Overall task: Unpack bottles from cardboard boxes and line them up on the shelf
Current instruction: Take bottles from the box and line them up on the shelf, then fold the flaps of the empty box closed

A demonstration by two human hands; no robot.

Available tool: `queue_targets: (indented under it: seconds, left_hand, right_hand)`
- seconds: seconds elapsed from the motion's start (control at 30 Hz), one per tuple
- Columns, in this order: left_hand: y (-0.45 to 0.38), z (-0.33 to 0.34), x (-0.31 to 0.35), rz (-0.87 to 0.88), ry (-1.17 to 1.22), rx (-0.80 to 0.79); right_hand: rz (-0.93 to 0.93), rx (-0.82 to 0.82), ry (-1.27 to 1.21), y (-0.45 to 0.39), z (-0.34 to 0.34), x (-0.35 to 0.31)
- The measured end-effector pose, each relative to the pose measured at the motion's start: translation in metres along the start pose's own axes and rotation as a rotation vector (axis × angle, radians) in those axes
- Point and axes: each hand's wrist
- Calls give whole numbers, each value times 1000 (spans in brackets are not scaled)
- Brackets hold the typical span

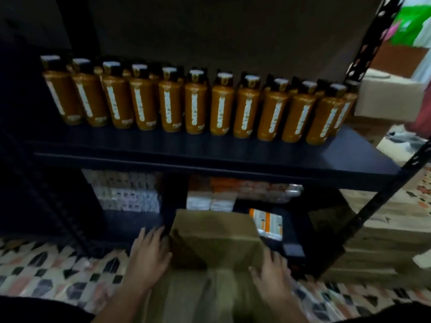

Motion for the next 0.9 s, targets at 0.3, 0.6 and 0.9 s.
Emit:
queue_targets:
  seconds: [0.3,0.6,0.9]
  left_hand:
    - [11,71,-36,-477,825,-382]
    - [4,91,-39,-572,1077,-522]
    - [3,66,-34,-675,738,-385]
  right_hand:
    - [400,-127,-852,-23,33,46]
    - [540,-201,-1144,-45,56,92]
    - [556,-8,-887,-27,19,58]
Point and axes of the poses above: each hand's wrist, its own y-axis away from the middle knuckle, its own z-axis out of the palm, x = y × z, and after that the axes turned 14 degrees about -y, right-handed
